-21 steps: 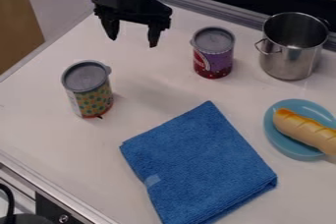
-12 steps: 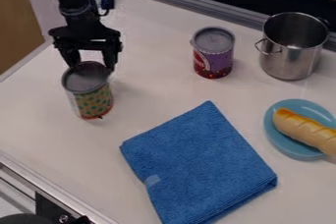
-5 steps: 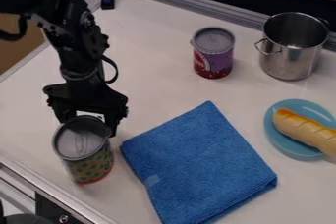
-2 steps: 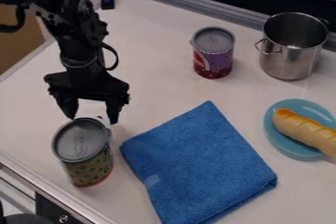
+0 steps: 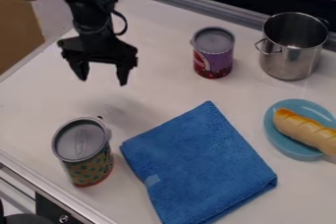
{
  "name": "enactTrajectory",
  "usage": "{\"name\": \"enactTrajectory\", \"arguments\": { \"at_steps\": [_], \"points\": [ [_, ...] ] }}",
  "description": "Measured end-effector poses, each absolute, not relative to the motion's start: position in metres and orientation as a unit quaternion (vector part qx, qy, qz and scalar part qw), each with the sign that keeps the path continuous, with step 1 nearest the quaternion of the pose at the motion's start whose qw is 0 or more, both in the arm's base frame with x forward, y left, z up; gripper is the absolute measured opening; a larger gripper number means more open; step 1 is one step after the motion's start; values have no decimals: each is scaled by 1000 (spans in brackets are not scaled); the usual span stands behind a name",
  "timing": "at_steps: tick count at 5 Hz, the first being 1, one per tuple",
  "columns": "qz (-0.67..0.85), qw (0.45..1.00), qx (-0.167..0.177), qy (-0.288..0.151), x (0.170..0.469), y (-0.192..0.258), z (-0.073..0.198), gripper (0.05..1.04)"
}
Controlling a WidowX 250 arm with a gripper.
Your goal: Move the can to the left-side corner of the blue towel
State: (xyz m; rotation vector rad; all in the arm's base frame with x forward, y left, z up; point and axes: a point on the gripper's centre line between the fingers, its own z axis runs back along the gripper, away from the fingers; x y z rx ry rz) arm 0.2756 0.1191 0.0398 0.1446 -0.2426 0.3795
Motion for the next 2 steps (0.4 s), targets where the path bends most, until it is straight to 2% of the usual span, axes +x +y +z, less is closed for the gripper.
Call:
{"name": "enactTrajectory", "arguments": {
  "at_steps": [1, 2],
  "points": [
    [151, 976, 90, -130, 302, 104, 43, 999],
    [150, 979, 69, -123, 315, 71, 53, 999]
  ]
}}
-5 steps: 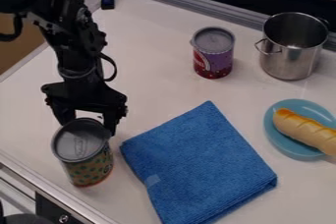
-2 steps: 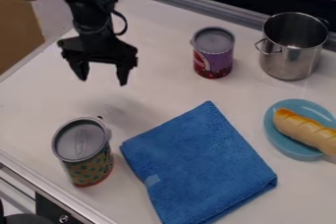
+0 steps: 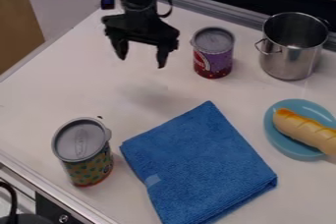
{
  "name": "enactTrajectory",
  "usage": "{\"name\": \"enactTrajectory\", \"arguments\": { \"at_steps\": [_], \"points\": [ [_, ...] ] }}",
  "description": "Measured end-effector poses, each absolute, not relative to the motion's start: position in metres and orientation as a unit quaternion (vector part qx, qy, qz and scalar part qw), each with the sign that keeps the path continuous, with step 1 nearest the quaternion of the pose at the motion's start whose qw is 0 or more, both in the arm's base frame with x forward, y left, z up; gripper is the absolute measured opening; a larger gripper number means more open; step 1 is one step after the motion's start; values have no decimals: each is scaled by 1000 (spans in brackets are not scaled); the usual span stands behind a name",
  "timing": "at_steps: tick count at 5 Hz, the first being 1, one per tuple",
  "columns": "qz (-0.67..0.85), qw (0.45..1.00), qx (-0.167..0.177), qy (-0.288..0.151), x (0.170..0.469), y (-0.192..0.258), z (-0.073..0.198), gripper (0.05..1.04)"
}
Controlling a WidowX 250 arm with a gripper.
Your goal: Move the can to the left-side corner of the blue towel
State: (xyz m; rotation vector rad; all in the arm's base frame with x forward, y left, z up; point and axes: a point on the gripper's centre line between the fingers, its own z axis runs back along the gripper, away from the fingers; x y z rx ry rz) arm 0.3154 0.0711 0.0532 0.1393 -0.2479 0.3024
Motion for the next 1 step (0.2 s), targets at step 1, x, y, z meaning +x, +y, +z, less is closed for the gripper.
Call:
{"name": "enactTrajectory", "arguments": {
  "at_steps": [1],
  "points": [
    [152, 982, 59, -99, 312, 39, 54, 999]
  ]
}}
